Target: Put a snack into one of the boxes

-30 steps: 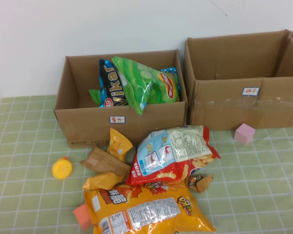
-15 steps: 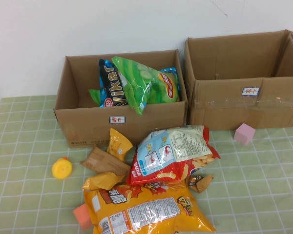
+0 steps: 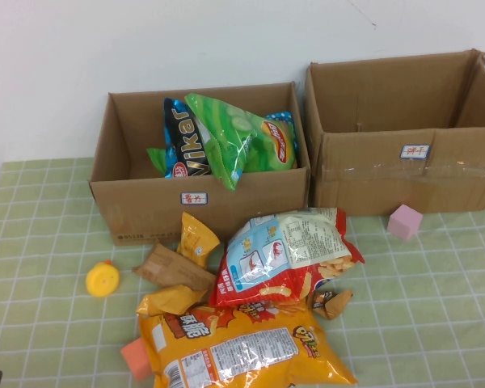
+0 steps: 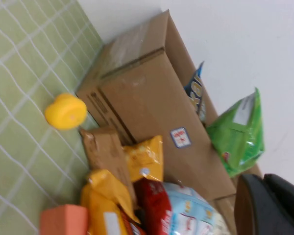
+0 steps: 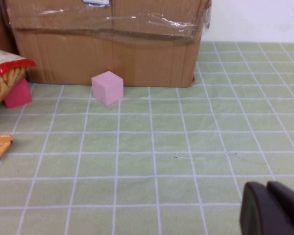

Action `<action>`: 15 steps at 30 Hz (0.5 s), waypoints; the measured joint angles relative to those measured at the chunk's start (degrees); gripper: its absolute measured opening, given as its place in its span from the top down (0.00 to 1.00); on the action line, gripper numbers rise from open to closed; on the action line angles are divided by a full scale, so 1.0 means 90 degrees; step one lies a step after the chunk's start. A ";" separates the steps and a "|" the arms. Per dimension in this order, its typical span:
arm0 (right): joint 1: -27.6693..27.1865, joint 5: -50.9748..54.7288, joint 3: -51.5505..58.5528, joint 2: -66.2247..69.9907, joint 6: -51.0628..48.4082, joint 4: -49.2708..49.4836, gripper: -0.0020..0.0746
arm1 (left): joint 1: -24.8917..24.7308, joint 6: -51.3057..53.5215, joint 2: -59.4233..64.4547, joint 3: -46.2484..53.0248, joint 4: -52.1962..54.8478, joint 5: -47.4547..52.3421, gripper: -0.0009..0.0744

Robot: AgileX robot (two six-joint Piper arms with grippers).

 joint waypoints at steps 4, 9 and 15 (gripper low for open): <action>0.0000 0.0000 0.0000 0.0000 0.0000 0.0000 0.98 | 0.0000 0.0745 0.0000 0.0000 -0.0667 0.0088 0.99; 0.0000 0.0000 0.0000 0.0000 0.0000 0.0000 0.98 | 0.0000 0.4733 0.0067 -0.0936 -0.1550 0.0964 0.99; 0.0000 0.0000 0.0000 0.0000 0.0000 0.0005 0.98 | -0.0063 0.6936 0.1656 -0.3138 -0.0684 0.3065 0.99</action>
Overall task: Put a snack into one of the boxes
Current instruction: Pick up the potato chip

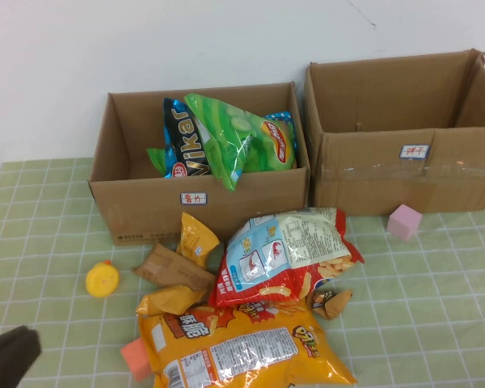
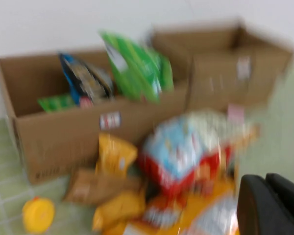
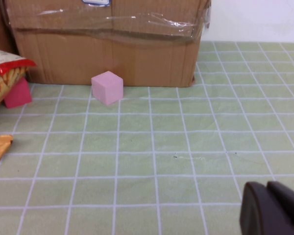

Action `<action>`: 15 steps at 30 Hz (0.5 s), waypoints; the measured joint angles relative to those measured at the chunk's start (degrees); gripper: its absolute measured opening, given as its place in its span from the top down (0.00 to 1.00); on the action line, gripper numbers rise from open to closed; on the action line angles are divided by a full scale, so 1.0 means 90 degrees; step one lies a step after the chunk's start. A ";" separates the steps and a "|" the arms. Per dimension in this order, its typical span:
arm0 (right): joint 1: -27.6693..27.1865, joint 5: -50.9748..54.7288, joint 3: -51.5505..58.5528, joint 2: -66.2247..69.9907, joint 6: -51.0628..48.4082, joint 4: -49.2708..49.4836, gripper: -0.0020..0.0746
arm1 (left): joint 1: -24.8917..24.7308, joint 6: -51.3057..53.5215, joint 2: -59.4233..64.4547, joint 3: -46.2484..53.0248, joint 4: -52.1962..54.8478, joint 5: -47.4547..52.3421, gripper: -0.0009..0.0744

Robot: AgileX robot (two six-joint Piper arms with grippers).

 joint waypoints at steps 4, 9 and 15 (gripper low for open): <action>0.0000 0.0000 0.0000 0.0000 0.0000 0.0000 0.98 | -0.0318 0.0672 0.1190 -0.0894 0.0898 0.0912 0.99; 0.0000 0.0000 0.0000 0.0000 0.0000 0.0000 0.98 | -0.1170 0.1514 0.2640 -0.1547 0.1936 0.1765 0.99; 0.0000 0.0000 0.0000 0.0000 0.0000 0.0010 0.98 | -0.2511 0.1415 0.3773 -0.1718 0.3205 0.1851 0.99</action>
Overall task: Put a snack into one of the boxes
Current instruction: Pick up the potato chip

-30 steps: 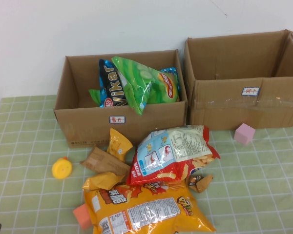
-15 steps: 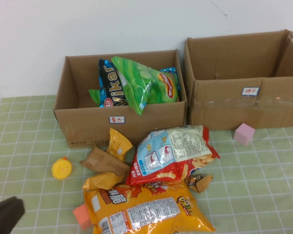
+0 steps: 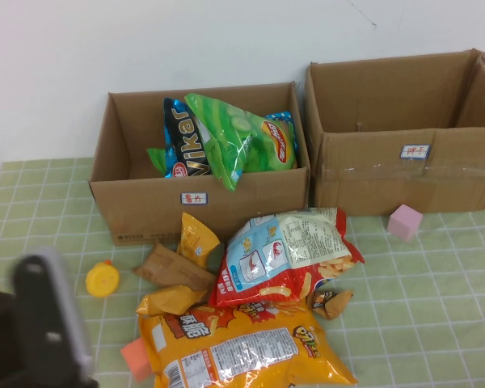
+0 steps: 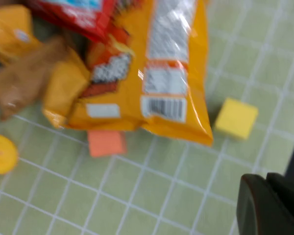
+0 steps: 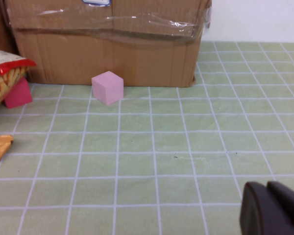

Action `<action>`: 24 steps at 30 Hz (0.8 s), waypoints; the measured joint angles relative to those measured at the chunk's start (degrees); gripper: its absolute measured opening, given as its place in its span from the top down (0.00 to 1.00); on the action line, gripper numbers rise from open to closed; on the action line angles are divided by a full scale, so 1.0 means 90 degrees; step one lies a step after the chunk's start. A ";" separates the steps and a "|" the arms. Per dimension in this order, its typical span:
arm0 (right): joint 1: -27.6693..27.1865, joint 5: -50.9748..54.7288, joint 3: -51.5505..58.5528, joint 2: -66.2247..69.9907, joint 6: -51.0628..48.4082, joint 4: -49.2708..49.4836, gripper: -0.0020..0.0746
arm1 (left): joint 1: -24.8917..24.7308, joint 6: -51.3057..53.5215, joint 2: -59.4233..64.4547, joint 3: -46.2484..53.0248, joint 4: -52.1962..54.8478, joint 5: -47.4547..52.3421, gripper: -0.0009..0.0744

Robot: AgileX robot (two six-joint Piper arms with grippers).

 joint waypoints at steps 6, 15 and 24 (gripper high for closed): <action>0.0000 0.0000 0.0000 0.0000 0.0000 0.0000 0.98 | -0.1391 -0.0996 0.0963 -0.0036 0.1218 -0.0305 0.99; 0.0000 0.0000 0.0000 0.0000 0.0000 0.0000 0.98 | -0.3436 -0.3068 0.2448 -0.0040 0.3422 -0.0776 0.79; 0.0000 0.0000 0.0000 0.0000 0.0000 0.0000 0.98 | -0.4409 -0.4949 0.3931 -0.0040 0.4806 -0.1202 0.10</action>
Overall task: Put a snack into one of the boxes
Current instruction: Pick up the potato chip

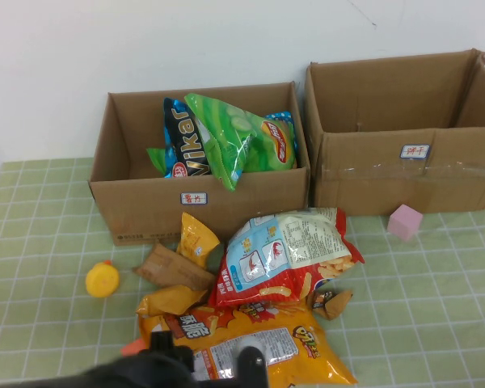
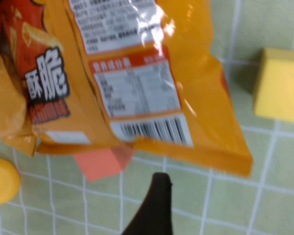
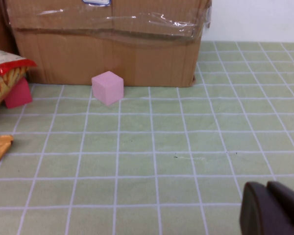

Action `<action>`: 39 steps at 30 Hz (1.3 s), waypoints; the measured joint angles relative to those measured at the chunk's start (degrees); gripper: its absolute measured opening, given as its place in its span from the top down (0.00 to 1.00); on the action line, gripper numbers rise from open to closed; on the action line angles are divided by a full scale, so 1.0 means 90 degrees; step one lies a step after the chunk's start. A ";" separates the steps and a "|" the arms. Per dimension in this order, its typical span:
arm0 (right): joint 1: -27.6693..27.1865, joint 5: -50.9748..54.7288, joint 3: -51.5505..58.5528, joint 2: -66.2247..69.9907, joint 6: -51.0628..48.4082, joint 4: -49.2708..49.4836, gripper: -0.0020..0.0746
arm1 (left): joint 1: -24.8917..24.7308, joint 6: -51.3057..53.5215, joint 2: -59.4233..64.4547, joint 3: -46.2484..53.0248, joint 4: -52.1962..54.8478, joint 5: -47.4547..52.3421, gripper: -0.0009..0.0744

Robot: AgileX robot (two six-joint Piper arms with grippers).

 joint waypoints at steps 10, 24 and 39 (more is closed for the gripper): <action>0.0000 0.0000 0.0000 0.0000 0.0000 0.0000 0.98 | -0.0089 -0.1965 0.0925 -0.0062 0.1445 -0.0936 0.07; 0.0000 0.0000 0.0000 0.0000 0.0000 0.0004 0.98 | -0.0089 -0.4134 0.1990 -0.0062 0.3136 -0.1277 0.07; 0.0000 0.0000 0.0000 0.0000 0.0000 0.0004 0.98 | 0.0127 -0.4985 0.2902 -0.0857 0.3509 -0.1230 0.21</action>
